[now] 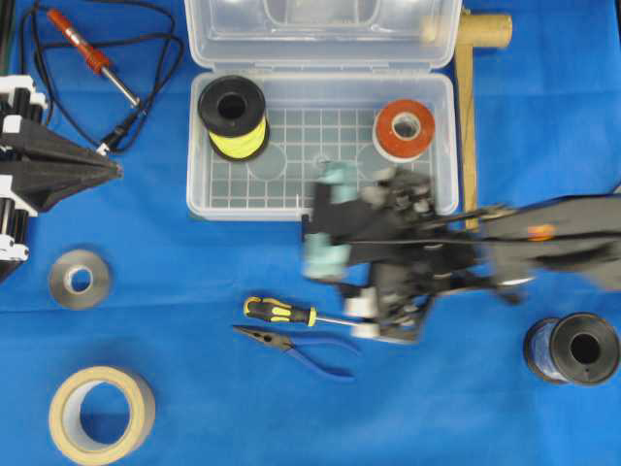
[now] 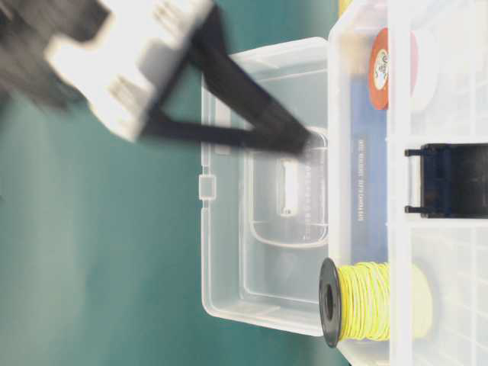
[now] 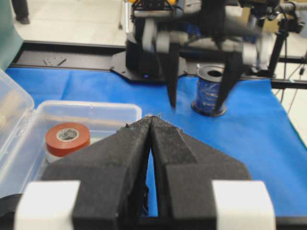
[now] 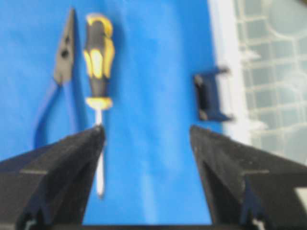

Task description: Pick the screwdriver from the toolbox among several items.

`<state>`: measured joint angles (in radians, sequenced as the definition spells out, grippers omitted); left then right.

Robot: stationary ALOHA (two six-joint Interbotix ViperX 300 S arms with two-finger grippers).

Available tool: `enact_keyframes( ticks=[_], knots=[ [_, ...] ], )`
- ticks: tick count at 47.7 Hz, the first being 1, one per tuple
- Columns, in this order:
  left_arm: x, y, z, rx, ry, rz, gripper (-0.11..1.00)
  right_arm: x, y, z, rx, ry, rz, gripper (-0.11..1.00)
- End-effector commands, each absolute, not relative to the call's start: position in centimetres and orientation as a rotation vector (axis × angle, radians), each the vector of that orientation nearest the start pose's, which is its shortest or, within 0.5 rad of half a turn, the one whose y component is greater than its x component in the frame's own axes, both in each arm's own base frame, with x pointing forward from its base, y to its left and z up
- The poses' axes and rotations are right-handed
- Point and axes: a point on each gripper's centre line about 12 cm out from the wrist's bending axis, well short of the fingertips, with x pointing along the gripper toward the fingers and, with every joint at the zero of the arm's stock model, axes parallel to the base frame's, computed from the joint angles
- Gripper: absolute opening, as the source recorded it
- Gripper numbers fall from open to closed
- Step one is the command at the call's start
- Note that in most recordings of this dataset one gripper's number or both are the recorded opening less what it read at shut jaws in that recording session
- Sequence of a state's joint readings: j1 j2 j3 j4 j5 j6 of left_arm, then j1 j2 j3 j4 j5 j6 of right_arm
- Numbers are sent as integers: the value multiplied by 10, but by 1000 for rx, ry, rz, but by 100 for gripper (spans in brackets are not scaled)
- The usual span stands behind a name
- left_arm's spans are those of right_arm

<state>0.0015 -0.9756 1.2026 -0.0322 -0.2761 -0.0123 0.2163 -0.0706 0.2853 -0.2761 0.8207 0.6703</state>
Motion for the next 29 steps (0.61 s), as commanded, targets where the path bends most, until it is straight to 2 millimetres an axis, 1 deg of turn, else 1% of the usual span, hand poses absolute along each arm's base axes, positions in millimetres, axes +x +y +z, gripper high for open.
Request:
enact_keyframes(
  ticks=[1, 6, 12, 13, 16, 22, 26, 29],
  knots=[
    [196, 1, 286, -45, -58, 10, 0, 357, 55, 298, 215, 881, -203, 71],
    [196, 1, 287, -46, -60, 9, 0, 326, 47, 300, 203, 831, -184, 71],
    [196, 1, 287, -46, -65, 10, 0, 289, 41, 303, 213, 731, -133, 71],
    [196, 1, 287, -46, -66, 10, 0, 280, 39, 303, 217, 706, -122, 71],
    [197, 1, 287, -46, -65, 10, 0, 261, 36, 299, 216, 667, -103, 71],
    [197, 2, 287, -46, -65, 11, 0, 228, 29, 284, 209, 611, -77, 71],
    [197, 1, 285, -46, -60, 10, 0, 209, 23, 273, 214, 576, -69, 71],
    [198, 1, 285, -46, -58, 10, 0, 198, 19, 264, 216, 562, -70, 71]
  ],
)
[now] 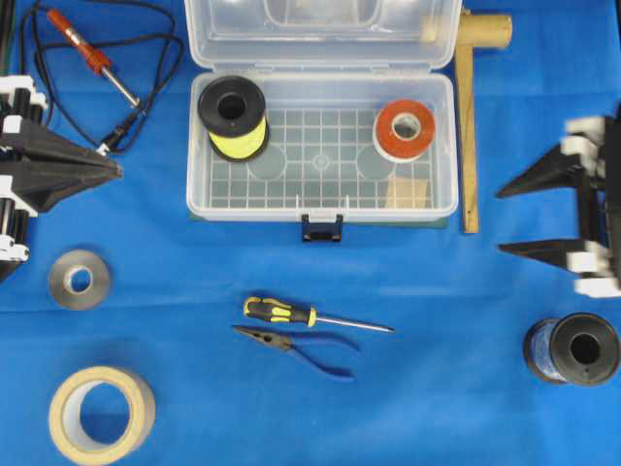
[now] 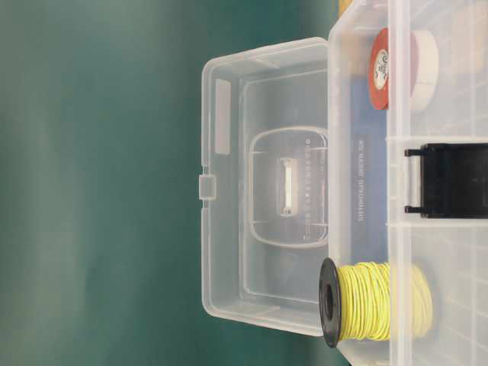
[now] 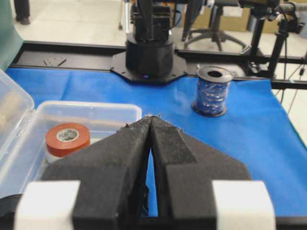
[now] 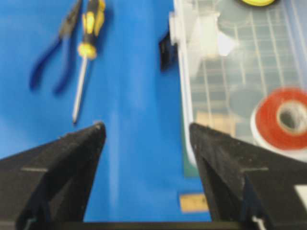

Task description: Pick the screwdriver from the toolbox among several items.

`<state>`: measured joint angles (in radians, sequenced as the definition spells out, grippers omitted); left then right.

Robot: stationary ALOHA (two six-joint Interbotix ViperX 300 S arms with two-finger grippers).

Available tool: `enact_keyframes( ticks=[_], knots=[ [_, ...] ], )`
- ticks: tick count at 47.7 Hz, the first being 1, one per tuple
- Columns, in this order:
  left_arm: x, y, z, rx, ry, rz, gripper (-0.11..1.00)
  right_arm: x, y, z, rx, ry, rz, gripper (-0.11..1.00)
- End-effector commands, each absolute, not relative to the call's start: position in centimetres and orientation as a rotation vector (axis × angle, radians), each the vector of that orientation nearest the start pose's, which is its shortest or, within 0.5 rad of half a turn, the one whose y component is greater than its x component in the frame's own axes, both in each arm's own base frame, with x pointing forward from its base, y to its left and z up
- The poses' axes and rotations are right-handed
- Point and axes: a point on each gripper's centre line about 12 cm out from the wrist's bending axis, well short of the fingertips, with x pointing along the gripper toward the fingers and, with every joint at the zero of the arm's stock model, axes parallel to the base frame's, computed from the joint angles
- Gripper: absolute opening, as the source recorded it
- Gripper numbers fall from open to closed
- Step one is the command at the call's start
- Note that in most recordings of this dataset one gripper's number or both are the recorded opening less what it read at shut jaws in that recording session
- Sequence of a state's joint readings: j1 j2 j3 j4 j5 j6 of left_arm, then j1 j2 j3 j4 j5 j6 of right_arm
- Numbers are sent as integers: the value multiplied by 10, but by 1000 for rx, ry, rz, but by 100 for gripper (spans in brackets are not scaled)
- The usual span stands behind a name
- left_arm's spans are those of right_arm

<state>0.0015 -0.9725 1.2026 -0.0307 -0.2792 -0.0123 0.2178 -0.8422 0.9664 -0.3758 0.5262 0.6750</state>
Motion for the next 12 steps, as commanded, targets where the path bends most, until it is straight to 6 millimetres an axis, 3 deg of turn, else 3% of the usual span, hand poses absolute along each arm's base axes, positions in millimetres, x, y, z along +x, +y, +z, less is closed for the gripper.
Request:
enact_keyframes(
  ticks=[1, 12],
  knots=[
    [198, 2, 284, -46, -57, 11, 0, 195, 18, 262, 216, 557, -73, 71],
    [199, 2, 283, -46, -51, 12, 0, 171, 6, 235, 207, 518, -96, 71]
  ],
)
